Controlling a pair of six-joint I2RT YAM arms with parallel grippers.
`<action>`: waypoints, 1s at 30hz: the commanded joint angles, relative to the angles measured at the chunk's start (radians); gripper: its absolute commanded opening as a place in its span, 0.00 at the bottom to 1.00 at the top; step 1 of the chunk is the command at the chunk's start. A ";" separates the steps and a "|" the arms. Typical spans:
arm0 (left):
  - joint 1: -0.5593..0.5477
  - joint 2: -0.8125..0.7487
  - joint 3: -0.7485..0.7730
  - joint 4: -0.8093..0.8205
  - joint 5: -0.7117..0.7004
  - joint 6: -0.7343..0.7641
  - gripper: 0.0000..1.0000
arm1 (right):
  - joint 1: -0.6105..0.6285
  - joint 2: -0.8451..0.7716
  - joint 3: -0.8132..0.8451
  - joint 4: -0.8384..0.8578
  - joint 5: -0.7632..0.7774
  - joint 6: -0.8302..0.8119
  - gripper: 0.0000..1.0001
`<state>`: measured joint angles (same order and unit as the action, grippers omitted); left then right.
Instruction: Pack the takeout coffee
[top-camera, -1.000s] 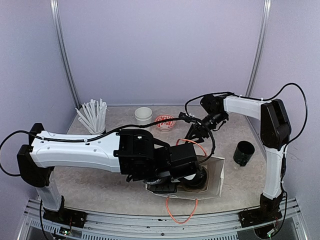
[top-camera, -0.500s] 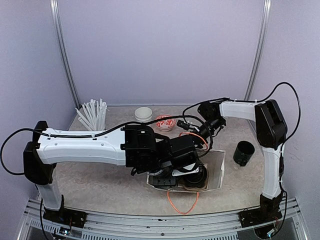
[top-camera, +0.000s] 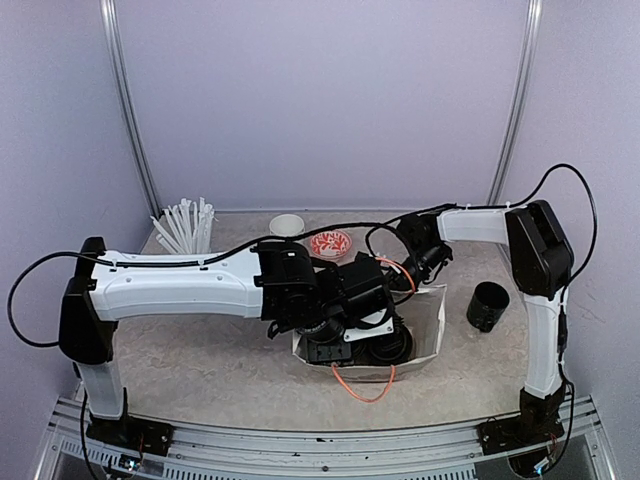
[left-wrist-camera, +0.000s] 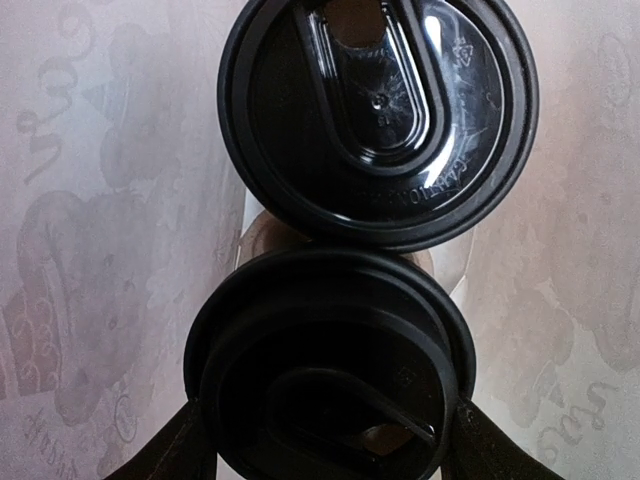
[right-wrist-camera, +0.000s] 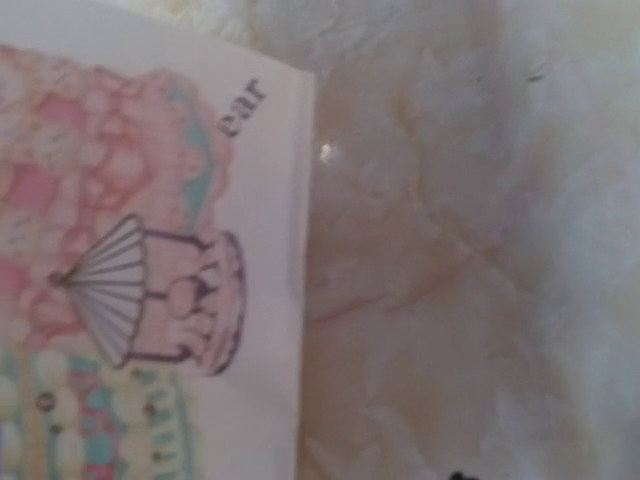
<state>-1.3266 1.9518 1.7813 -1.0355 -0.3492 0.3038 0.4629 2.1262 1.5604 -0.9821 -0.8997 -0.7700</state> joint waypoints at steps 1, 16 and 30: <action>0.027 0.042 0.017 -0.008 0.087 -0.010 0.67 | 0.010 0.004 -0.010 -0.041 -0.027 -0.041 0.54; 0.047 0.051 0.035 -0.076 0.281 -0.135 0.69 | -0.041 -0.075 -0.033 -0.136 0.054 -0.106 0.56; -0.008 0.114 0.090 -0.141 0.413 -0.260 0.68 | -0.058 -0.151 -0.088 -0.132 0.064 -0.117 0.57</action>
<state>-1.3197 1.9945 1.8603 -1.1217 -0.0566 0.1081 0.4099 2.0235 1.4910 -1.1095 -0.8387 -0.8749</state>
